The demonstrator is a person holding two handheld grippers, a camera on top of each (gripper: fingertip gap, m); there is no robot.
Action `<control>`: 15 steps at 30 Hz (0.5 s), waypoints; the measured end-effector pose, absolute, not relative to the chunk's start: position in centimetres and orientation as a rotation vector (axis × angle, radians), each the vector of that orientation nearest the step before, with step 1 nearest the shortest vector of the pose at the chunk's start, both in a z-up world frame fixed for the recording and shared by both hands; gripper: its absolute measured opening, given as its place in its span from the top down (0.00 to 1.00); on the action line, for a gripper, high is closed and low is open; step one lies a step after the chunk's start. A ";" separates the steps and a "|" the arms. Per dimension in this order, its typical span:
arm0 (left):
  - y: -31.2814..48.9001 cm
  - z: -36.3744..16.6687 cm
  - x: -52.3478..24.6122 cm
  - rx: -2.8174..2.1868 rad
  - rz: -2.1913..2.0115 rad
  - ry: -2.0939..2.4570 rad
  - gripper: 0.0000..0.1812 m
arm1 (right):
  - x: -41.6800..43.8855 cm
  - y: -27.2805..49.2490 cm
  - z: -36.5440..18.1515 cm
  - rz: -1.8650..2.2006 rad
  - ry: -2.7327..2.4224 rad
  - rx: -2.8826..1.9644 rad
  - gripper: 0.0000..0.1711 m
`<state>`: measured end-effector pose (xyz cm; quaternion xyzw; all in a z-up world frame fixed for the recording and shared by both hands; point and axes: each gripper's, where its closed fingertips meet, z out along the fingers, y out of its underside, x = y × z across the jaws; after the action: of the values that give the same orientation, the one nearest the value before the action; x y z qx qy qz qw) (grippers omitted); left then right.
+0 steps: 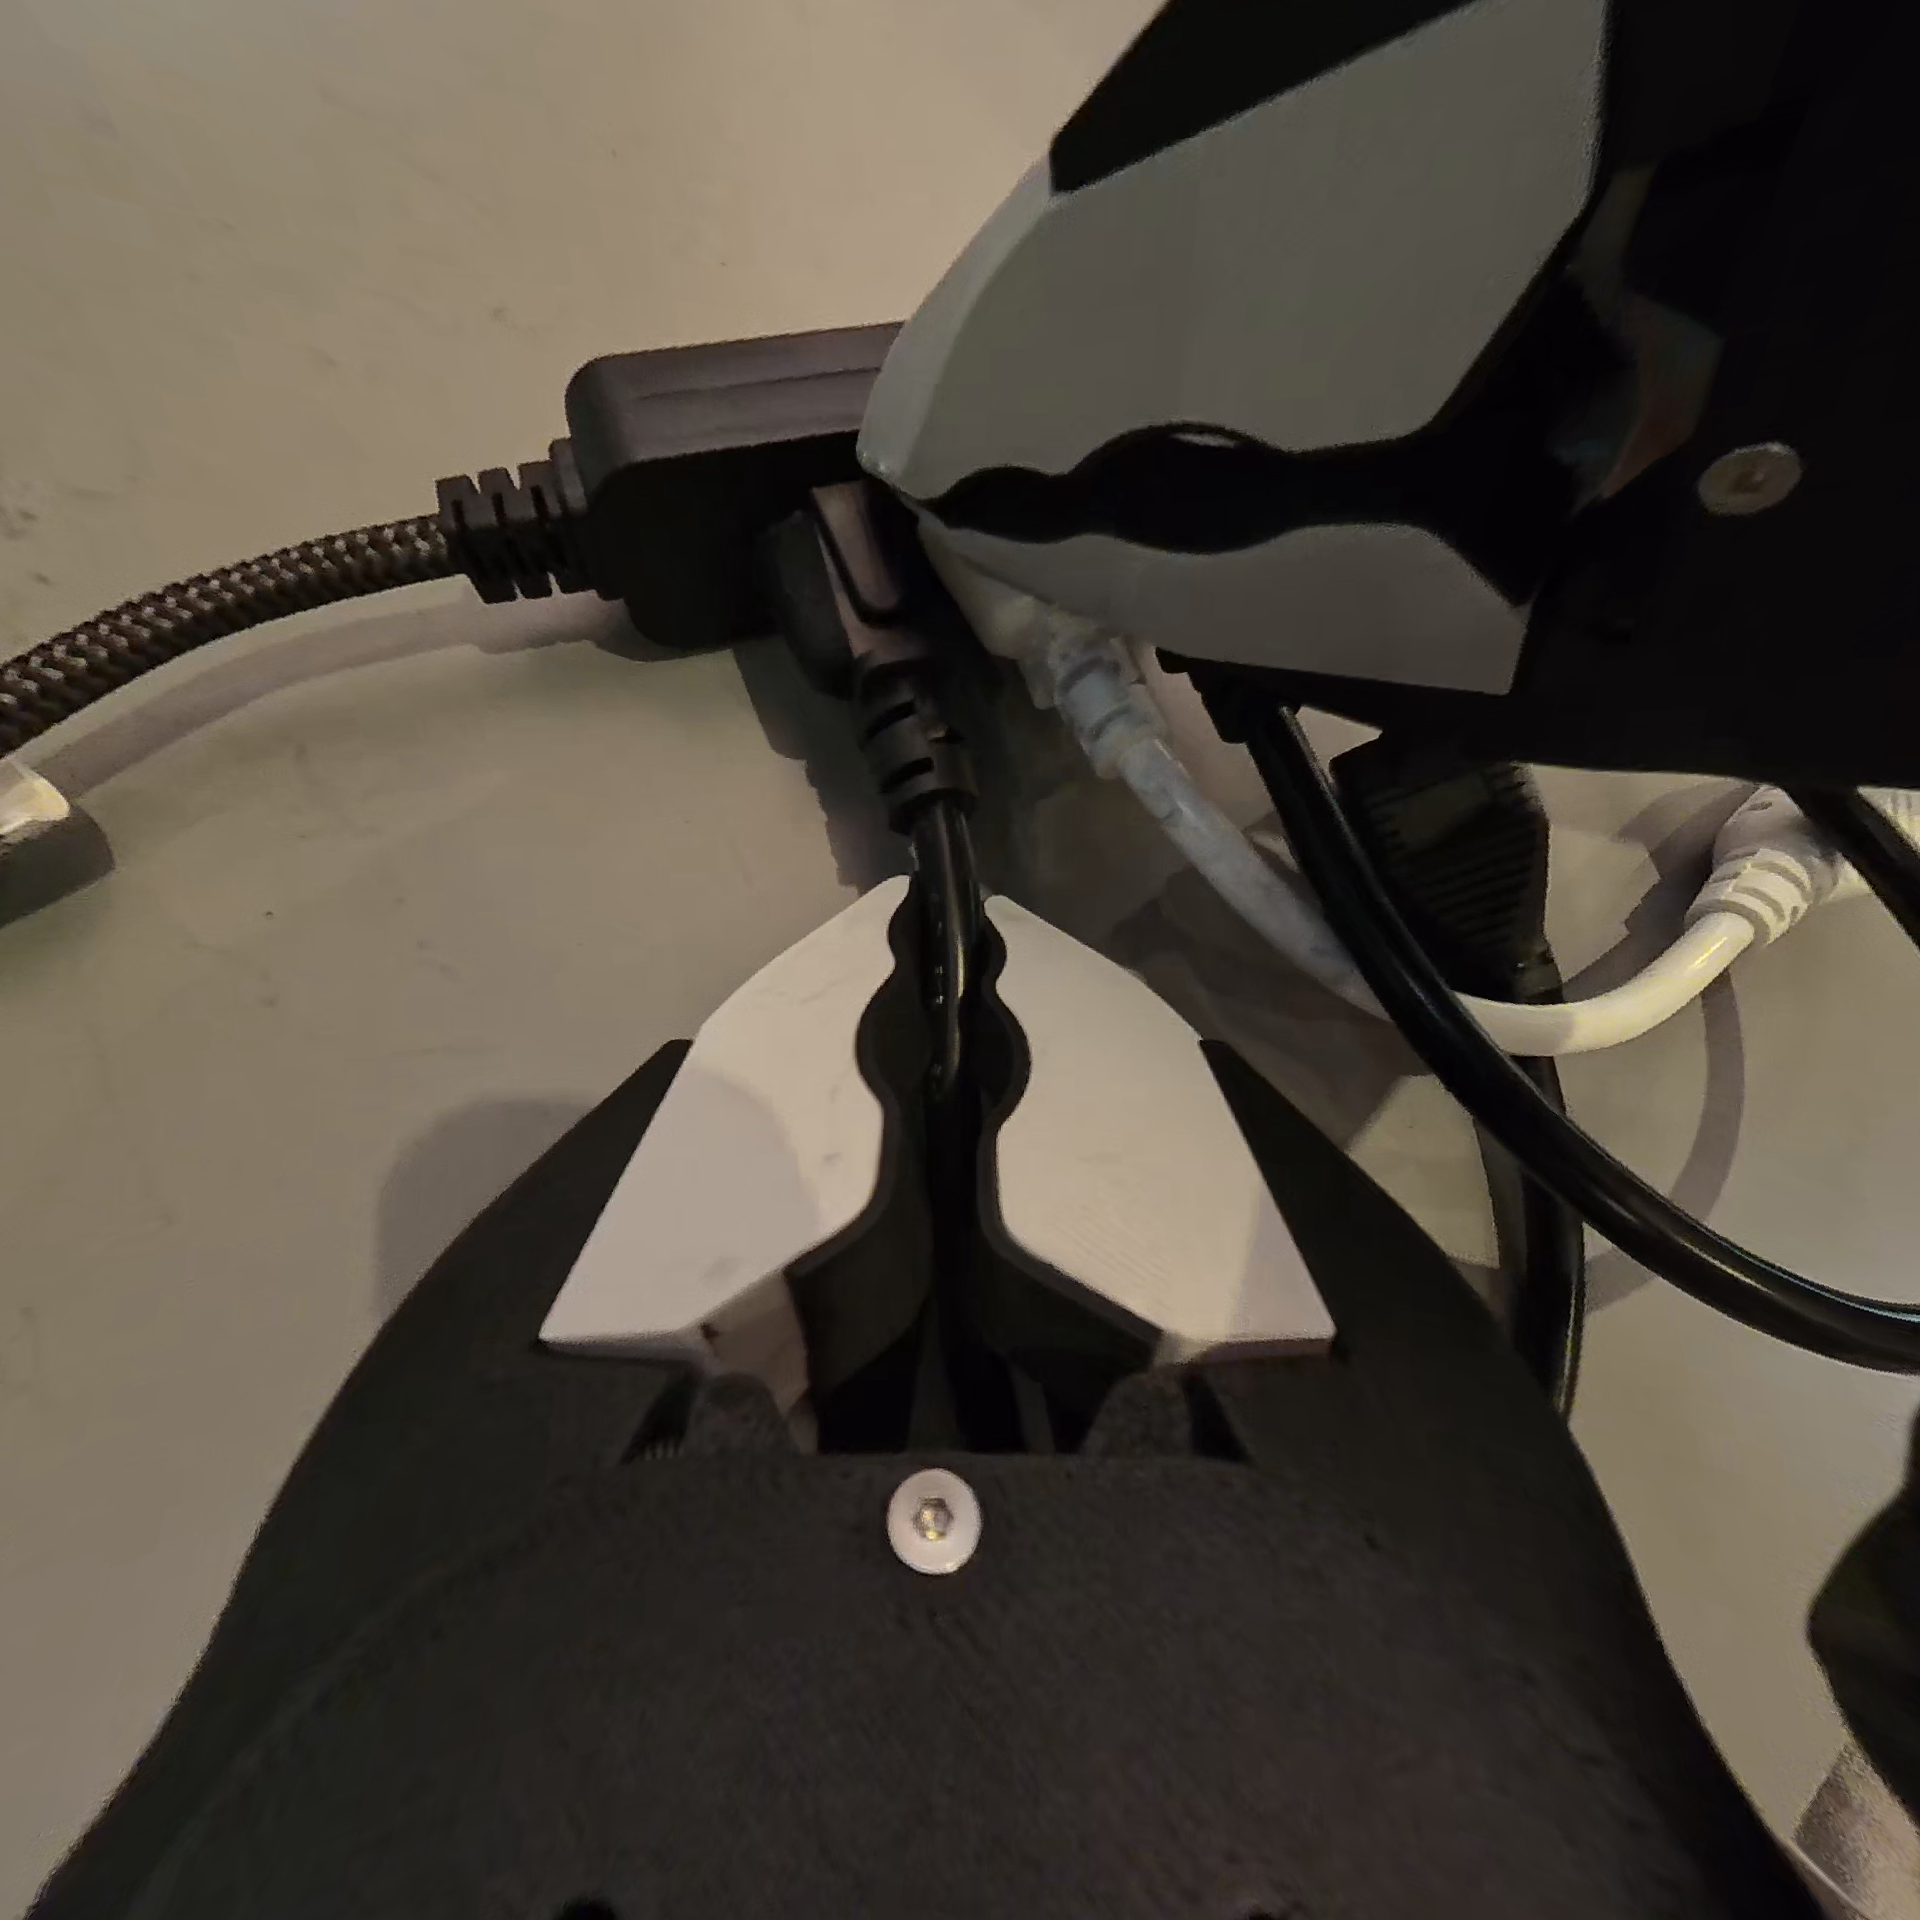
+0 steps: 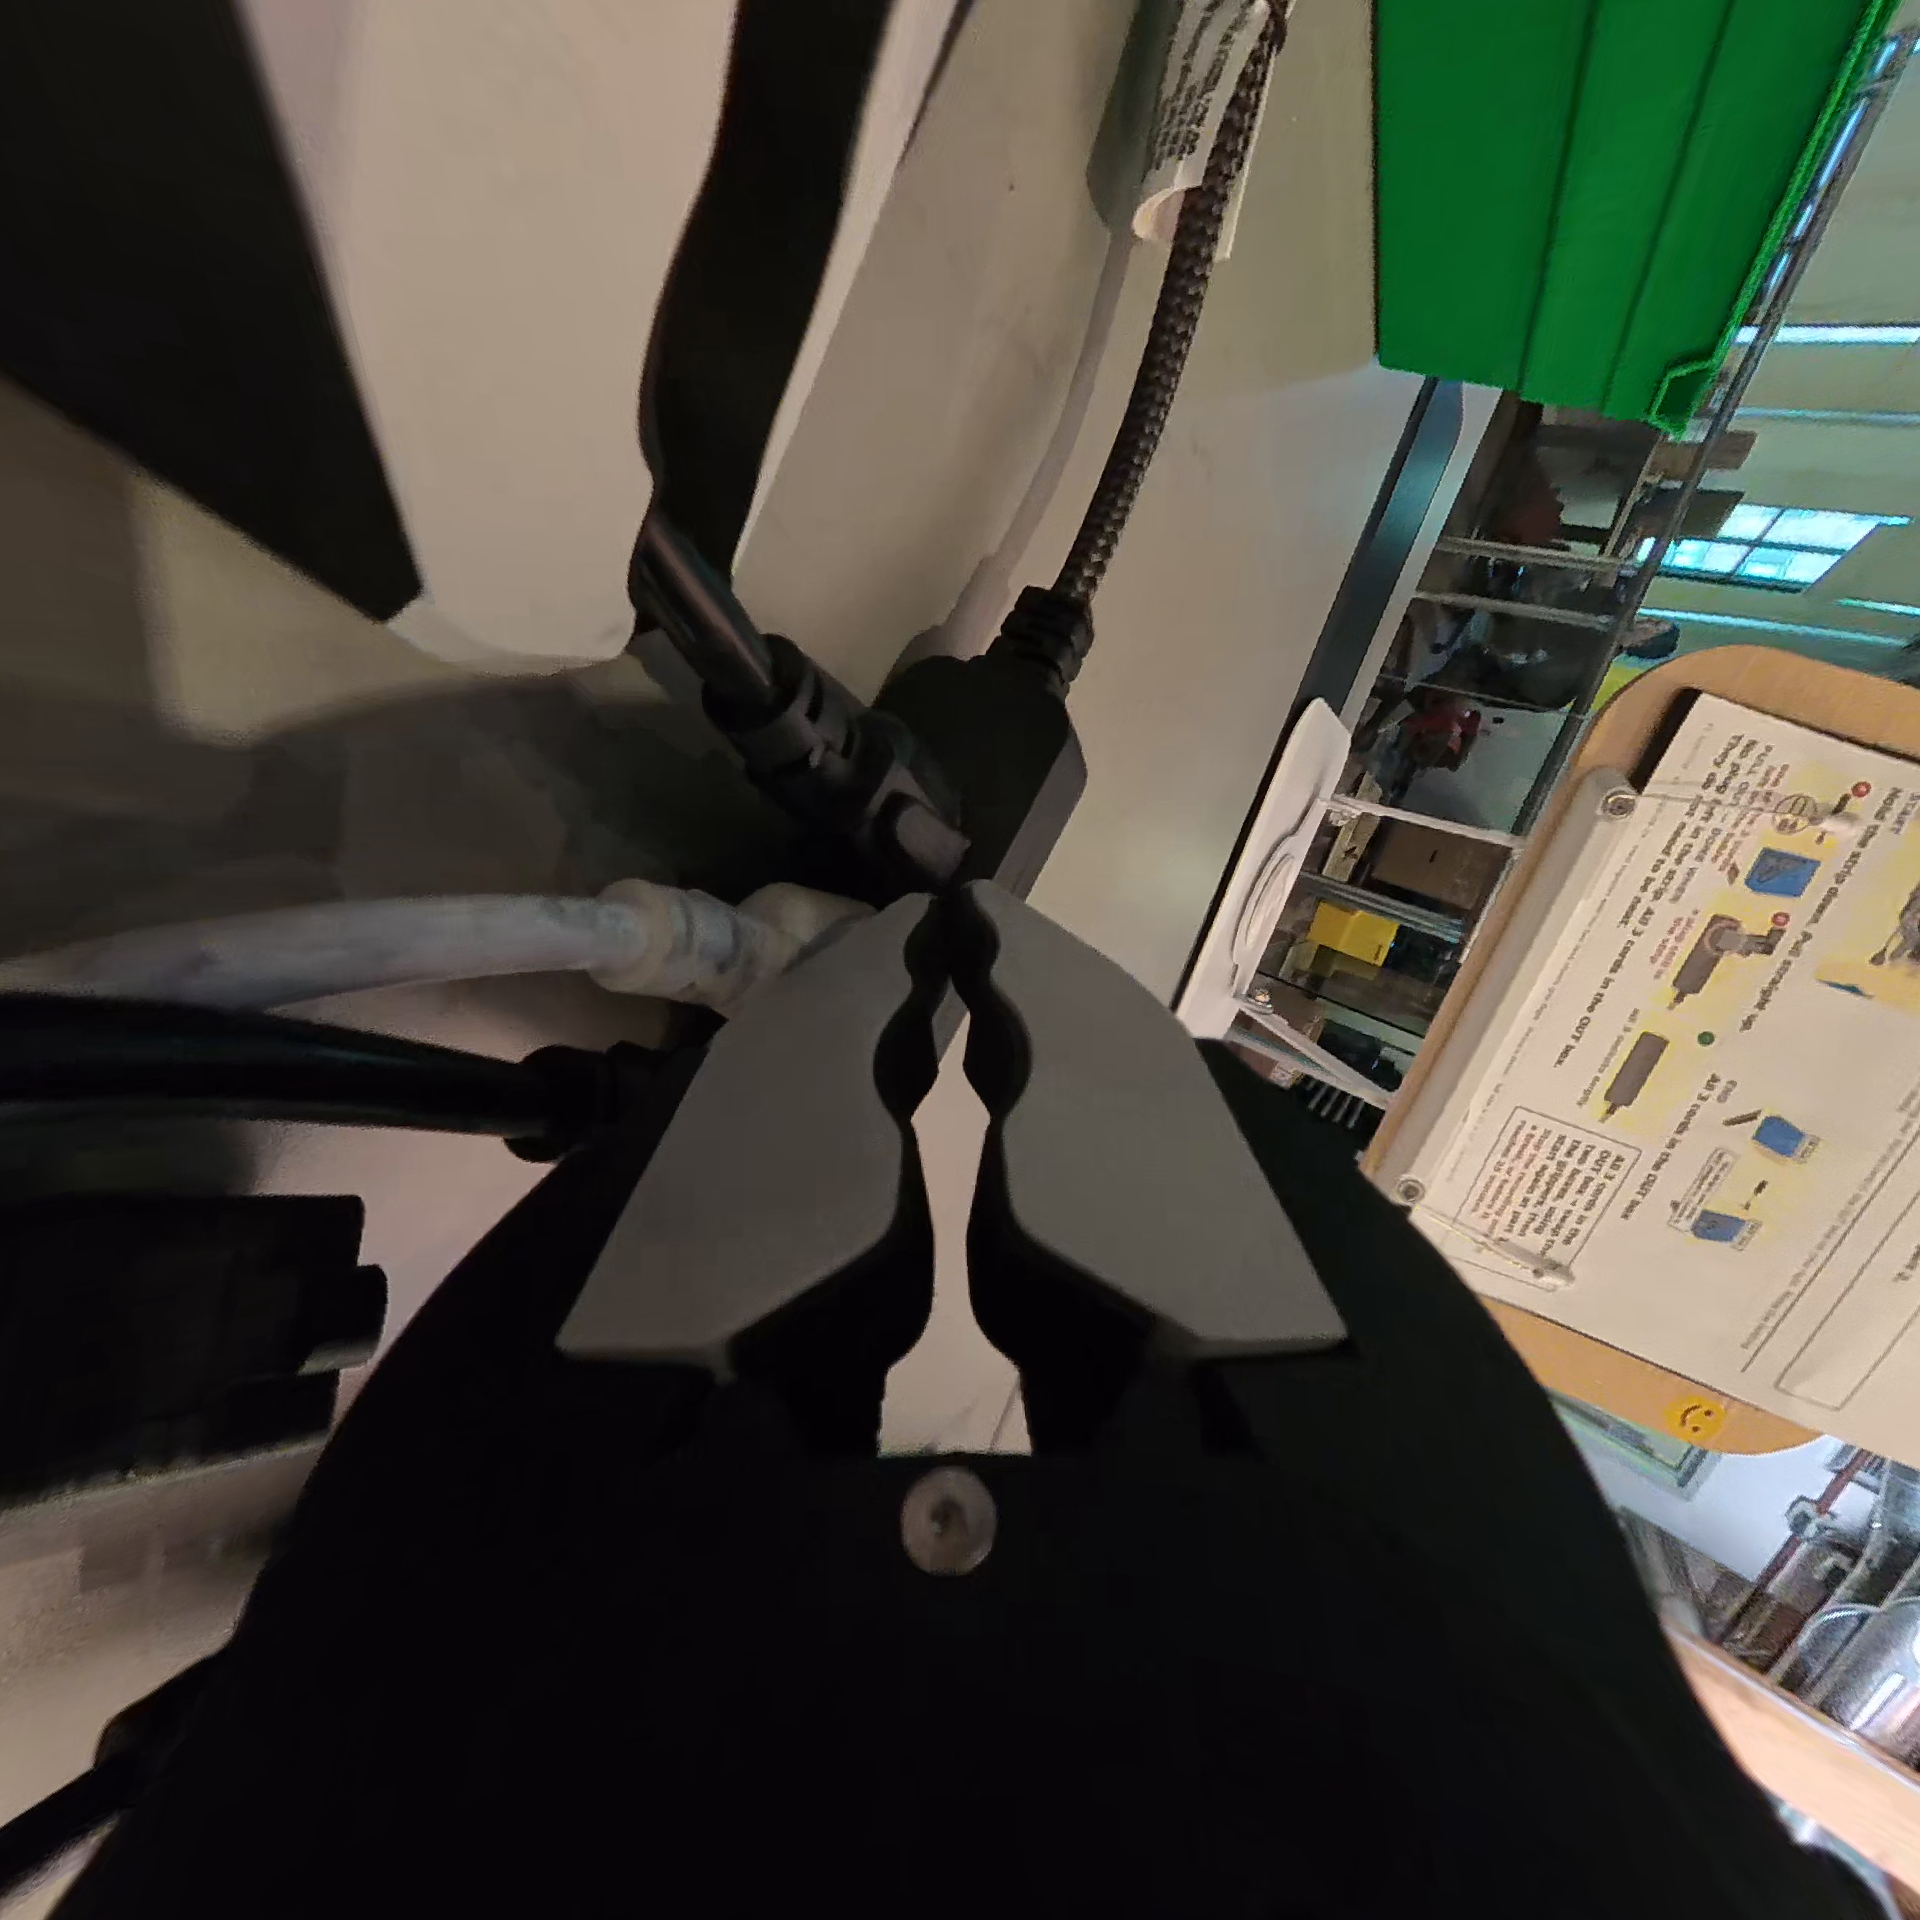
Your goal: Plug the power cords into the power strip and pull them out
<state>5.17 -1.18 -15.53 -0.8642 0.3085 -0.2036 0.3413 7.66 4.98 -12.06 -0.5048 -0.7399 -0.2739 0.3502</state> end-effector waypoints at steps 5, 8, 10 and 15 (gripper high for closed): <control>-1.1 -15.5 5.2 -2.235 -0.467 0.791 0.98 | 7.6 4.9 -12.1 -0.701 -1.889 -1.333 0.98; -1.2 -15.6 5.1 -2.240 -0.451 0.812 0.98 | 7.7 4.9 -12.1 -0.690 -1.888 -1.334 0.98; -1.2 -15.7 5.0 -2.242 -0.427 0.809 0.98 | 7.7 4.9 -12.1 -0.717 -1.899 -1.335 0.98; -1.6 -15.7 5.0 -2.237 -0.419 0.798 0.98 | 7.7 4.9 -12.1 -0.704 -1.898 -1.327 0.98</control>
<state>5.01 -1.59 -15.68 -0.8665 0.3090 -0.1624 0.3568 7.71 4.90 -12.14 -0.5130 -0.7337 -0.2720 0.3530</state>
